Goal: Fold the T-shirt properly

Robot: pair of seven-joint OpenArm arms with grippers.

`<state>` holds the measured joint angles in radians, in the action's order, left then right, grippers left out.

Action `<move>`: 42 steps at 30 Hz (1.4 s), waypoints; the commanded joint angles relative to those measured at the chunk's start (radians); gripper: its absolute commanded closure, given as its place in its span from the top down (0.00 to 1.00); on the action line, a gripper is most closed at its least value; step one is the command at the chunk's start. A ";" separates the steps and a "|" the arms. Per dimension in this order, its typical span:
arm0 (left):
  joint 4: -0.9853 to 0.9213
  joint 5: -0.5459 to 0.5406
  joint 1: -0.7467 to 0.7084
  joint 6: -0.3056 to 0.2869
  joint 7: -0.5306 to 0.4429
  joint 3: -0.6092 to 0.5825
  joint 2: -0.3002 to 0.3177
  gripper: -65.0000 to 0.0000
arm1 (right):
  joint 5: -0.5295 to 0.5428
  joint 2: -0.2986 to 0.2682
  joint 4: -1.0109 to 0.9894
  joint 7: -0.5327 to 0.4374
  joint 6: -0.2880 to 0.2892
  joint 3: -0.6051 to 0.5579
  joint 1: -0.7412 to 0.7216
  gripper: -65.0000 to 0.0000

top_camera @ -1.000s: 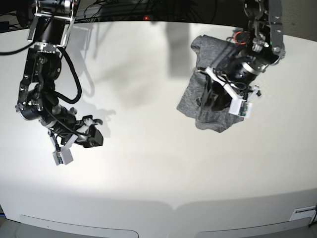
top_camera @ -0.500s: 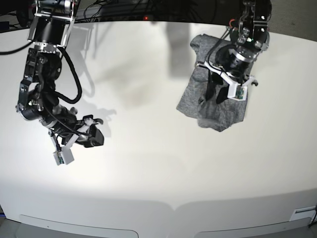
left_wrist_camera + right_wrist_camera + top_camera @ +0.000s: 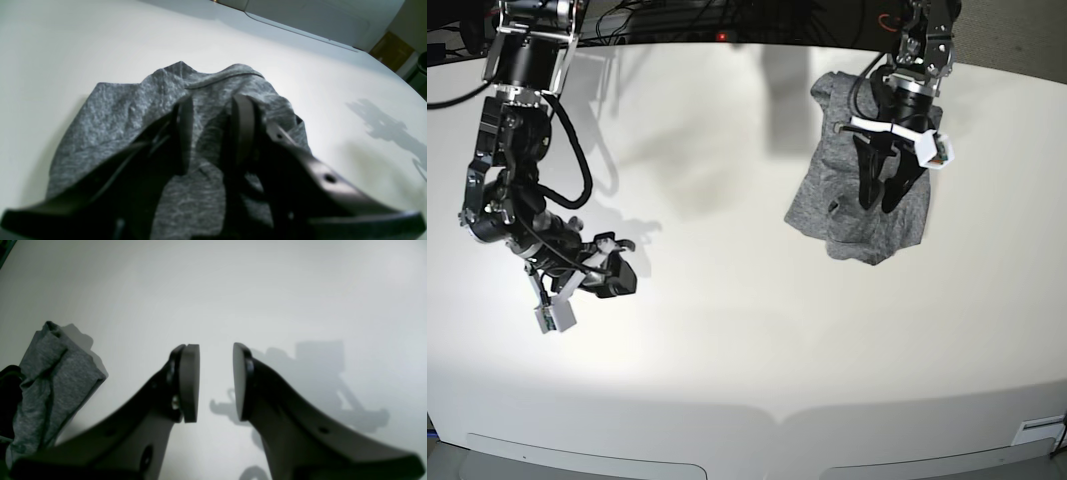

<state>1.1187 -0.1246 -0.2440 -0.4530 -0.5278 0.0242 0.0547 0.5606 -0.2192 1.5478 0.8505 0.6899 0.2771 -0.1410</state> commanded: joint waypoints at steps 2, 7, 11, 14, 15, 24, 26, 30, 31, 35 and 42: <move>0.003 0.050 -0.017 0.040 0.116 -0.001 0.004 0.28 | 0.024 -0.011 0.021 -0.026 0.008 0.004 -0.023 0.28; 0.078 0.046 -0.020 0.040 0.161 -0.001 0.006 0.28 | 0.024 -0.011 0.021 -0.026 0.008 0.004 -0.023 0.28; 0.185 0.046 -0.020 0.040 0.261 0.001 0.031 0.28 | 0.024 -0.011 0.021 -0.027 0.008 0.004 -0.023 0.28; 0.304 0.045 -0.022 0.041 0.360 0.001 0.056 0.28 | 0.024 -0.011 0.021 -0.027 0.008 0.004 -0.023 0.28; 0.352 0.045 -0.024 0.041 0.401 0.001 0.066 0.28 | 0.024 -0.011 0.021 -0.027 0.008 0.004 -0.023 0.28; 0.853 -0.106 -0.031 0.041 0.886 0.001 0.093 0.28 | 0.027 -0.011 0.024 -0.048 0.008 0.004 -0.023 0.28; 0.956 -0.104 -0.031 0.041 0.958 0.003 0.093 0.28 | 0.027 -0.015 0.031 -0.028 0.008 0.004 -0.021 0.28; 1.109 -0.105 -0.057 0.042 1.078 0.071 0.093 0.28 | 0.074 -0.056 0.101 0.022 0.008 0.005 0.022 0.28; 1.135 -0.106 -0.076 0.046 1.112 0.103 0.093 0.28 | 0.087 -0.071 0.135 0.037 0.008 0.005 0.045 0.28; 1.194 -0.170 -0.186 0.128 1.200 0.271 0.097 0.28 | 0.110 -0.119 0.283 0.150 0.008 0.019 0.141 0.28; 1.238 -0.304 -0.394 0.126 1.347 0.504 0.099 0.28 | 0.315 -0.130 0.471 0.329 0.008 0.188 0.341 0.28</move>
<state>2.3413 -0.4248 -0.6331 -0.3325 0.8375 0.5213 0.1474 0.8631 -0.3363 2.0026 1.2045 0.6937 0.4629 0.2066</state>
